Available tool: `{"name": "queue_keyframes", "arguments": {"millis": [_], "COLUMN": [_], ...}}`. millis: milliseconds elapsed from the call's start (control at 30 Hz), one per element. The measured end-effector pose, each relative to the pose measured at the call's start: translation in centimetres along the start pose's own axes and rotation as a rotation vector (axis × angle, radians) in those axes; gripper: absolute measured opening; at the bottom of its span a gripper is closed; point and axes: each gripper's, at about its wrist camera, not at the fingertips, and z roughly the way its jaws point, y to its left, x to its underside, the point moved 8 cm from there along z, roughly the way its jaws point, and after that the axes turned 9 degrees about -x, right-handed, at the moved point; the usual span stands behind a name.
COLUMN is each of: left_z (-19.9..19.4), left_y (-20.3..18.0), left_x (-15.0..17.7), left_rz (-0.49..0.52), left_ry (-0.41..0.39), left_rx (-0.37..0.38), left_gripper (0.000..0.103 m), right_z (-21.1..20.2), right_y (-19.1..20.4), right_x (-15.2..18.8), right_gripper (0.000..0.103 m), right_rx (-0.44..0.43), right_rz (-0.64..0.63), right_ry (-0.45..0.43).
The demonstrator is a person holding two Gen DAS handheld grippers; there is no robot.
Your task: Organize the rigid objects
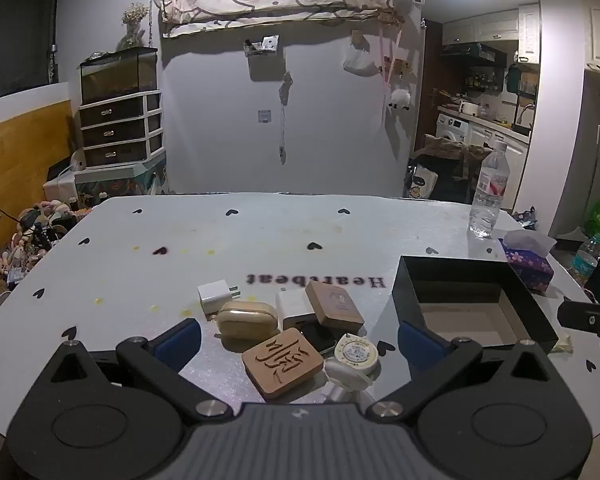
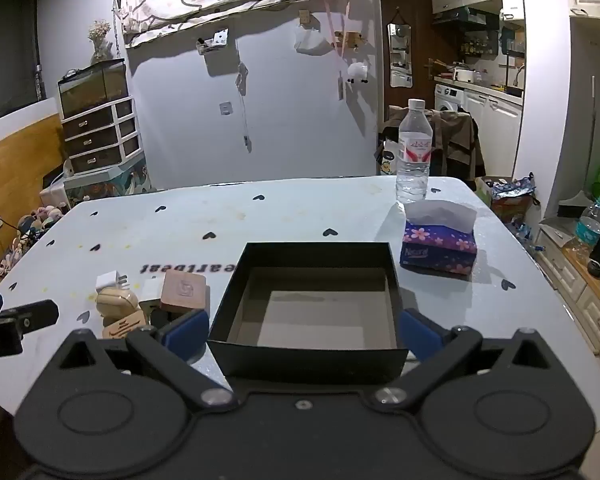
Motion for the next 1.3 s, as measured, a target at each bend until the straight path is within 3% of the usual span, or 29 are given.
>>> {"name": "queue_keyframes", "arguments": {"millis": [1300], "left_z": [0.00], "left_y": [0.03], "left_x": [0.00], "left_rz": [0.000], "left_ry": [-0.001], "left_rx": [-0.001], "left_gripper": [0.103], "right_z": [0.70], "right_y": [-0.08], "right_x": [0.26], "right_gripper": [0.102], "right_rx": [-0.004], "right_rz": [0.005], "right_ry": [0.009]}}
